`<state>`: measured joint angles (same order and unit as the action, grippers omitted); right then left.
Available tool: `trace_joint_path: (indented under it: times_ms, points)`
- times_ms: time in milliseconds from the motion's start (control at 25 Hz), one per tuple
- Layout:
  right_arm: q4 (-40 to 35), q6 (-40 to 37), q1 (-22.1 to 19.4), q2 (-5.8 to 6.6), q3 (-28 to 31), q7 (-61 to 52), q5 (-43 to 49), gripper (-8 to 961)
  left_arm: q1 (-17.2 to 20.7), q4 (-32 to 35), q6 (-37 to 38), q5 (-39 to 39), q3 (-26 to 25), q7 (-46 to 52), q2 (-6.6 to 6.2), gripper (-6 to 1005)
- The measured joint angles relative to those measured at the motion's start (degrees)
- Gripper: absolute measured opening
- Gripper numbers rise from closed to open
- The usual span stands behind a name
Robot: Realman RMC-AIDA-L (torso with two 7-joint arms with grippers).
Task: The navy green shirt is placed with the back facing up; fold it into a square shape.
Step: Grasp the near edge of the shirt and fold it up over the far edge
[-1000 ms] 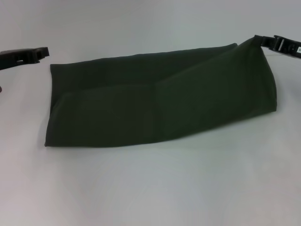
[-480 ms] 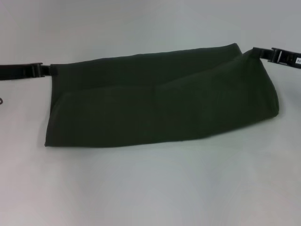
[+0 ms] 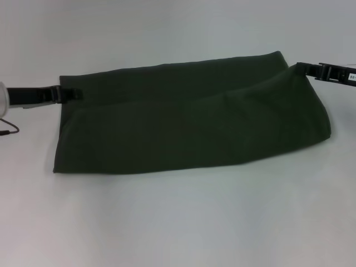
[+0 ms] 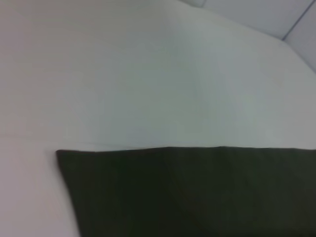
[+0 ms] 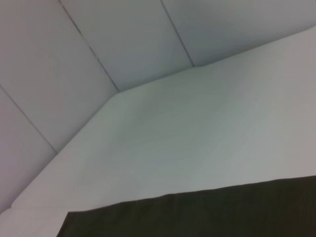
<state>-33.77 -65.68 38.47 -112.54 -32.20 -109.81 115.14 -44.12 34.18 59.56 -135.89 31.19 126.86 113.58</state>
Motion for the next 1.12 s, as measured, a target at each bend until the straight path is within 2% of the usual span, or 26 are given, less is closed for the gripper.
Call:
trace_joint_path:
  times_ms: [280, 480, 720, 1120]
  points:
    - [0.07, 0.01, 0.03, 0.15, -1.03, -0.14, 0.0, 29, -0.27, -1.85, -6.37, -0.01, 3.46, 0.05, 1.28, 510]
    - [0.31, 0.03, 0.03, 0.21, -1.1, -0.03, -0.01, 29, -1.02, -3.69, -10.67, -0.04, 6.09, 0.24, 1.95, 659]
    - [0.38, 0.03, -0.02, 0.22, -1.31, 0.01, -0.01, 30, -1.34, -4.95, -13.5, -0.07, 6.48, 0.0, 2.11, 726]
    - [0.48, 0.03, -0.07, 0.15, -1.29, 0.04, -0.01, 29, -1.5, -6.35, -16.81, -0.46, 8.01, -0.33, 2.89, 717]
